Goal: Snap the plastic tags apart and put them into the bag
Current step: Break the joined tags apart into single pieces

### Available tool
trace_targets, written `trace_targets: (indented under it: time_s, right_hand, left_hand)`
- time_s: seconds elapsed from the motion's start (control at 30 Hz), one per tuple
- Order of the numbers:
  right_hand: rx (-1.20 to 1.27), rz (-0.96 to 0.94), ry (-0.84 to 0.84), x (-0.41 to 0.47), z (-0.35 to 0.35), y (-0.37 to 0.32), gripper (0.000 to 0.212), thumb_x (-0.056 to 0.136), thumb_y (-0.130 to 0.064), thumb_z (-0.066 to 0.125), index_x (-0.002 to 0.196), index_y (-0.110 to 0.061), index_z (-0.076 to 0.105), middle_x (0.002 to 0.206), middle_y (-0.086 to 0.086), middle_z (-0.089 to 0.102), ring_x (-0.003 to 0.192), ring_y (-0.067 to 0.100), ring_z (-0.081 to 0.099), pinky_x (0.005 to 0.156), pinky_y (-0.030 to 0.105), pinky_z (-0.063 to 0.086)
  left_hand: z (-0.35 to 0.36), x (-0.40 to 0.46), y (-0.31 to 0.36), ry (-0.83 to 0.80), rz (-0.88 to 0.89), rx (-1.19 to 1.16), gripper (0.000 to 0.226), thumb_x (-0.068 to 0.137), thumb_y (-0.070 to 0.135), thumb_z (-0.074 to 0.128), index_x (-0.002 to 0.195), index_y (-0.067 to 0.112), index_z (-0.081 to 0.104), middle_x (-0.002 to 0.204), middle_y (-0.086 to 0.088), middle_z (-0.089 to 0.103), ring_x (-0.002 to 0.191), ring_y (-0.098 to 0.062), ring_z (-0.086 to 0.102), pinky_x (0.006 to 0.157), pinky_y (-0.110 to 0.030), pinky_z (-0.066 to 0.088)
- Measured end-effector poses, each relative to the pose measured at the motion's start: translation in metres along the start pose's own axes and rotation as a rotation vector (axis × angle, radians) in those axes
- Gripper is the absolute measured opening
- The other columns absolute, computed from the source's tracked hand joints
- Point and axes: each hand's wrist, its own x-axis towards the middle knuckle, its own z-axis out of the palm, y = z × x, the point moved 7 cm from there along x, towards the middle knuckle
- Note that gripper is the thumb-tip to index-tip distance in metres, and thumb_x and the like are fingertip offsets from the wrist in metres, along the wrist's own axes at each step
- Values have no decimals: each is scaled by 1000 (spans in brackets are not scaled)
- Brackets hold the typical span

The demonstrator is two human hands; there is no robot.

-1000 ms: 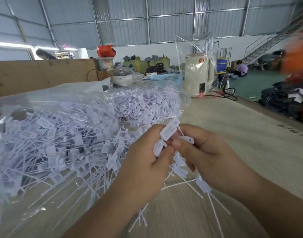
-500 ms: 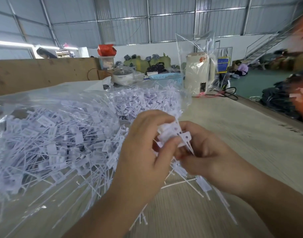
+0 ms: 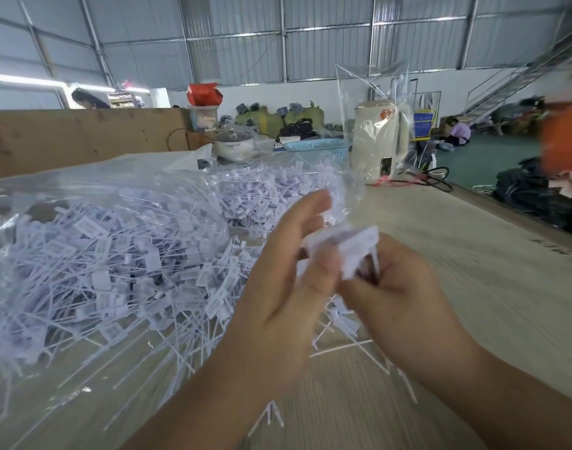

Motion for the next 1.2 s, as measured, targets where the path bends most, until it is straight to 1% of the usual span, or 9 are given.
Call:
trace_targets:
  time_s: [0.1, 0.2, 0.3, 0.43, 0.53, 0.7, 0.83, 1.03, 1.2]
  right_hand:
    - [37, 157, 81, 3, -19, 9, 43, 89, -49, 58, 55, -24, 54, 48, -9, 38, 43, 4, 32, 42, 14, 31]
    - [-76, 320, 71, 5, -32, 26, 52, 87, -48, 61, 58, -9, 43, 50, -3, 36, 43, 8, 29, 43, 19, 28]
    - [-253, 461, -98, 3, -31, 39, 44, 81, -31, 70, 59, -7, 41, 48, -3, 33, 40, 8, 27, 41, 19, 25]
    - [-571, 615, -424, -11, -26, 55, 31, 69, -34, 76, 60, -17, 50, 53, -7, 43, 42, 6, 37, 48, 22, 31]
    - [-713, 645, -528, -19, -22, 70, 27, 64, -33, 78, 61, -19, 54, 55, -7, 49, 42, 2, 42, 46, 18, 32]
    - [-708, 570, -418, -17, -15, 83, 23, 66, -36, 61, 61, -16, 50, 53, -6, 54, 44, 2, 46, 42, 15, 32]
    - [-621, 440, -312, -11, -12, 72, 25, 70, -27, 71, 66, -27, 46, 60, -11, 55, 52, -7, 49, 48, 10, 37]
    - [-436, 398, -333, -4, -17, 60, 36, 67, -8, 70, 90, -29, 51, 78, -5, 61, 55, 1, 49, 50, 18, 38]
    - [-251, 407, -233, 0, -27, 55, 31, 65, -14, 63, 91, -28, 55, 81, -9, 61, 60, 1, 52, 54, 15, 40]
  left_hand:
    - [-1, -1, -16, -36, -68, 195, 31, 87, 33, 36, 111, 42, 55, 121, 15, 59, 121, -17, 54, 102, -42, 44]
    - [15, -7, -38, -287, -70, 708, 44, 83, 17, 37, 116, 8, 64, 119, -12, 59, 115, -36, 49, 98, -51, 40]
    - [24, -12, -57, -447, -26, 1074, 33, 87, 14, 55, 119, 18, 65, 117, 1, 57, 111, -20, 46, 97, -40, 42]
    - [23, -5, -49, -347, 37, 1031, 18, 87, 21, 59, 101, 21, 69, 101, 7, 59, 100, -14, 50, 85, -34, 47]
    - [20, -4, -42, -262, 93, 961, 13, 83, 8, 61, 90, 18, 66, 94, 6, 57, 95, -14, 51, 75, -36, 50]
    - [28, -6, -33, -279, 169, 905, 10, 77, 0, 58, 78, 10, 56, 90, 1, 55, 88, -16, 50, 74, -36, 47]
    - [25, -9, -28, -314, 199, 838, 4, 79, 8, 58, 80, 12, 57, 94, 4, 54, 90, -11, 50, 75, -31, 46]
    - [14, -16, -40, -420, 54, 741, 29, 75, 42, 70, 80, 31, 44, 97, 17, 46, 95, -2, 47, 78, -27, 45]
    - [14, -18, -45, -411, -35, 700, 40, 72, 65, 63, 73, 27, 50, 87, 16, 48, 85, -2, 50, 72, -26, 47]
